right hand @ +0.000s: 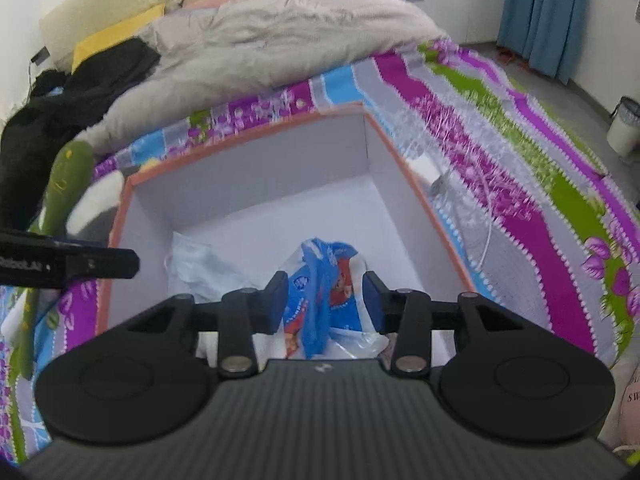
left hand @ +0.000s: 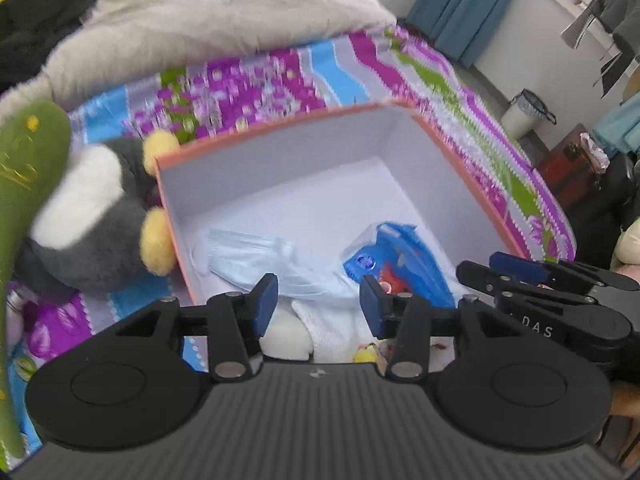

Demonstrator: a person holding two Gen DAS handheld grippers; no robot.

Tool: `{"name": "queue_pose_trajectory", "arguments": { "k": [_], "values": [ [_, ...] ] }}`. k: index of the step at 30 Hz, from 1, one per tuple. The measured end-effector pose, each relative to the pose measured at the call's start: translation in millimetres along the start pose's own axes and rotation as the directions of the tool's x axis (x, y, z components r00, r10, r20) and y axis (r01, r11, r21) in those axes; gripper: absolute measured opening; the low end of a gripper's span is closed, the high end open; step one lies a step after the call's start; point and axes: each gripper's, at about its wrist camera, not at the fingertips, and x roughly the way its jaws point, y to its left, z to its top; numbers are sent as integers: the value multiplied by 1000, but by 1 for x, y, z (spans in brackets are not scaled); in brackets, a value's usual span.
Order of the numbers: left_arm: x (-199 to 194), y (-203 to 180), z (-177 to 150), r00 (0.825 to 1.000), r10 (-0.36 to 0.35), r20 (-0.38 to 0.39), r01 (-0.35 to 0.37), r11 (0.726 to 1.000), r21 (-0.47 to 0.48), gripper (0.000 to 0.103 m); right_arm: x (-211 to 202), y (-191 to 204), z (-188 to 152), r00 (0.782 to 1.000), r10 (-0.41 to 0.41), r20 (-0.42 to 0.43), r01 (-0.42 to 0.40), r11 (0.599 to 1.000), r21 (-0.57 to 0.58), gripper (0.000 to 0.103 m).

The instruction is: Organize soft objects

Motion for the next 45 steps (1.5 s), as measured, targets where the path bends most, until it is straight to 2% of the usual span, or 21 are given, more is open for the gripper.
{"name": "queue_pose_trajectory", "arguments": {
  "k": [4,8,14,20,25,29,34,39,45],
  "values": [
    [-36,-4,-2,997,-19,71,17,1000,26,51,-36,4,2,996,11,91,-11,1000,6,44],
    [-77,-15,-9,986,-31,163,19,997,72,51,-79,9,2,980,15,200,-17,1000,10,44],
    [-139,-28,-26,956,-69,286,38,993,111,51,-133,13,-6,949,24,315,-27,1000,6,44],
    [-191,-39,-54,919,-95,382,41,988,148,51,-176,17,-27,920,30,392,-32,999,-3,44],
    [-225,-42,-86,889,-130,438,63,984,165,51,-199,22,-50,904,42,425,-40,999,-14,44],
    [-247,-45,-113,865,-132,484,48,982,183,51,-213,31,-70,892,44,450,-34,999,-30,44],
    [-264,-49,-145,844,-139,518,38,979,201,51,-223,40,-91,886,52,461,-38,999,-39,44],
    [-269,-51,-172,835,-127,535,21,980,200,51,-225,46,-110,883,52,467,-41,999,-34,44],
    [-263,-48,-194,839,-117,531,20,983,184,51,-226,52,-132,884,54,465,-45,999,-31,44]
  ]
}}
